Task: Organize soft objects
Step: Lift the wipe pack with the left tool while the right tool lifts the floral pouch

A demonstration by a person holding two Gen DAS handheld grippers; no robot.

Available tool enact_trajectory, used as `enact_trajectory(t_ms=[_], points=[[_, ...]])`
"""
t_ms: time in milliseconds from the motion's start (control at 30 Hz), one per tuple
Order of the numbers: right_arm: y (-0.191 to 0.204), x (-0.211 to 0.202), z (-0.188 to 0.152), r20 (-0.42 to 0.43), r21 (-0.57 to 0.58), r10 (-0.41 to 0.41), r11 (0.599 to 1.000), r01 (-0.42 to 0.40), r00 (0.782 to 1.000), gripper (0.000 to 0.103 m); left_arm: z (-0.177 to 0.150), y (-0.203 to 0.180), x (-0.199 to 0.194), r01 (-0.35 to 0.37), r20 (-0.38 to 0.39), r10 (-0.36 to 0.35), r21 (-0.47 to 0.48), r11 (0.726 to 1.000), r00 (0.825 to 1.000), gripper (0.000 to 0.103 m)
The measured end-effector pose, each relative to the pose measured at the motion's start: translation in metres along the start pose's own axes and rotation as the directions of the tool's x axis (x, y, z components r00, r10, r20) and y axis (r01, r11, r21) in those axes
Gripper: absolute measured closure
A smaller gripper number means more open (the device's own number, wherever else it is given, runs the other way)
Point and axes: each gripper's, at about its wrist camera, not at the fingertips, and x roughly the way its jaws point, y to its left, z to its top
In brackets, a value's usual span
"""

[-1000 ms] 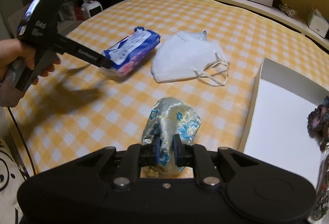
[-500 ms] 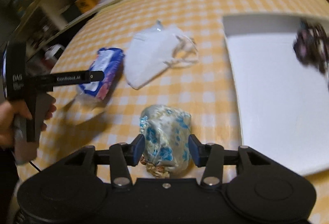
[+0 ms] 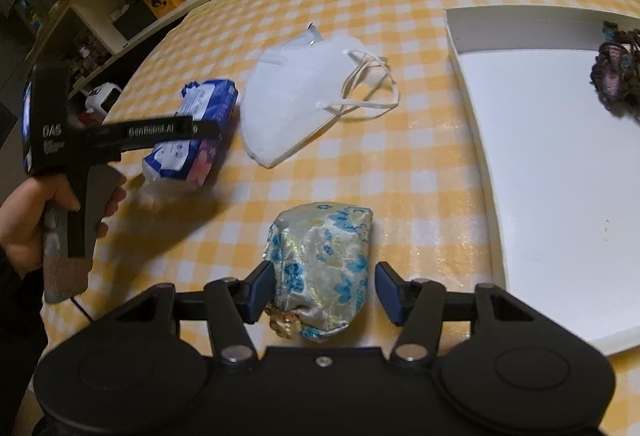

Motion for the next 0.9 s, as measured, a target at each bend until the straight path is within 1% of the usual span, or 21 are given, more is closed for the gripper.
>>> enact_trajectory(t_ms=[33, 67, 100, 133, 200, 267, 300, 433, 567, 700, 767, 900], points=[[0.001, 0.0, 0.0, -0.006, -0.011, 0.006, 1.0, -0.006, 1.0, 0.055, 0.001, 0.002, 0.001, 0.005, -0.003, -0.005, -0.018, 1.0, 1.0, 0.002], [0.002, 0.001, -0.001, -0.012, -0.022, 0.009, 1.0, -0.009, 1.0, 0.056, 0.0, 0.004, 0.003, 0.016, -0.012, -0.016, -0.036, 0.999, 1.0, 0.006], [0.004, 0.002, -0.001, -0.017, -0.034, 0.01, 0.999, -0.01, 1.0, 0.06, 0.0, 0.004, 0.004, 0.024, -0.022, -0.025, -0.042, 0.999, 0.999, 0.014], [0.006, 0.003, -0.001, -0.025, -0.048, 0.01, 0.999, -0.012, 1.0, 0.064, -0.001, 0.003, 0.005, 0.03, -0.036, -0.031, -0.039, 0.999, 0.999, 0.016], [0.008, 0.004, -0.002, -0.043, -0.068, 0.022, 0.997, -0.025, 0.999, 0.066, -0.002, -0.002, 0.006, 0.021, -0.061, -0.022, -0.025, 0.999, 0.998, 0.024], [0.009, 0.004, -0.003, -0.05, -0.077, 0.028, 0.996, -0.032, 0.998, 0.069, -0.003, -0.006, 0.004, 0.003, -0.067, -0.004, -0.016, 1.0, 0.998, 0.028], [0.009, 0.004, -0.003, -0.048, -0.079, 0.03, 0.996, -0.034, 0.998, 0.073, -0.003, -0.008, 0.003, 0.003, -0.069, -0.004, -0.016, 1.0, 0.998, 0.03], [0.006, -0.002, -0.001, -0.018, -0.069, 0.045, 0.997, -0.046, 0.999, 0.083, -0.004, -0.012, -0.006, -0.004, -0.06, 0.002, -0.043, 0.999, 0.998, 0.033], [0.001, -0.019, 0.005, 0.074, -0.057, 0.051, 0.997, -0.047, 0.996, 0.084, -0.003, -0.013, -0.024, 0.009, -0.029, -0.012, -0.1, 0.995, 0.999, 0.033], [-0.003, -0.038, 0.012, 0.164, -0.061, 0.063, 0.997, -0.054, 0.984, 0.084, -0.003, -0.019, -0.055, 0.024, 0.05, -0.017, -0.139, 0.99, 0.999, 0.033], [-0.004, -0.046, 0.014, 0.196, -0.068, 0.063, 0.996, -0.05, 0.979, 0.084, -0.003, -0.023, -0.069, 0.046, 0.08, -0.034, -0.151, 0.987, 0.996, 0.033], [0.0, -0.058, 0.017, 0.243, -0.101, 0.069, 0.994, -0.045, 0.968, 0.084, -0.006, -0.034, -0.091, 0.084, 0.111, -0.067, -0.156, 0.984, 0.992, 0.033]])
